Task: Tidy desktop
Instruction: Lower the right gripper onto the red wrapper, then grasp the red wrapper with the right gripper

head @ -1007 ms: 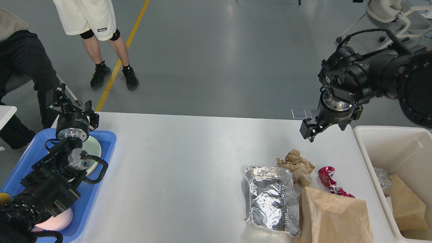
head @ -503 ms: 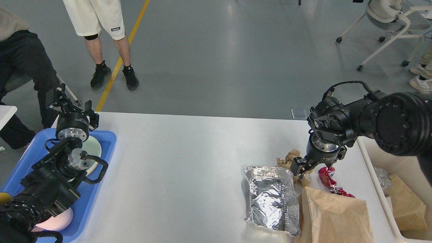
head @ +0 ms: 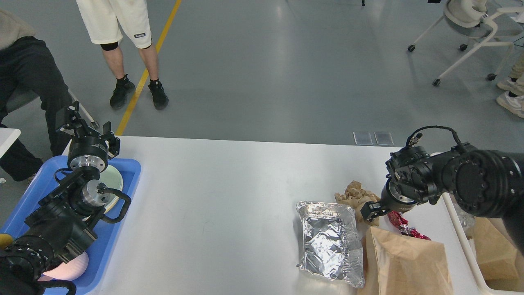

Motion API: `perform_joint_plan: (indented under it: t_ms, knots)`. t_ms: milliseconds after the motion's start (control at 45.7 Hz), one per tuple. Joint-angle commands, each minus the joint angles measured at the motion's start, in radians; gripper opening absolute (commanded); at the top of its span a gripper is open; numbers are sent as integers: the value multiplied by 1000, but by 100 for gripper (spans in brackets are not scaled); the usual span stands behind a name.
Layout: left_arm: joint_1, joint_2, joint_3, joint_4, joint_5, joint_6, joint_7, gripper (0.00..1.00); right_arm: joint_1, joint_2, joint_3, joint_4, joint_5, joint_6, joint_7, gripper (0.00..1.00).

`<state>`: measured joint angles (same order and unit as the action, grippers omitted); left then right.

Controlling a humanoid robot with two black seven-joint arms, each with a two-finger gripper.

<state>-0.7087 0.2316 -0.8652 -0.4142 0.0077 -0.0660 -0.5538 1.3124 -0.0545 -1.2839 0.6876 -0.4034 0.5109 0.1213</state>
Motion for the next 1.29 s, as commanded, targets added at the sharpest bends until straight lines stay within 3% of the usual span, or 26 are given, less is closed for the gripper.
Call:
perform_joint_plan:
  t_ms: [0, 569, 897, 1073, 1270]
  knots:
    - [0, 0, 0, 0, 0, 0, 0, 96, 2, -25, -11, -10, 0, -6, 1, 97]
    - [0, 0, 0, 0, 0, 0, 0, 96, -33, -68, -14, -25, 1, -17, 5, 97]
    - [0, 0, 0, 0, 0, 0, 0, 96, -99, -70, 1, -76, 3, -78, 5, 95]
    - [0, 0, 0, 0, 0, 0, 0, 96, -117, -82, 5, -77, 5, -114, 5, 89]
    - [0, 0, 0, 0, 0, 0, 0, 96, -122, -87, 6, -77, 43, -117, 3, 69]
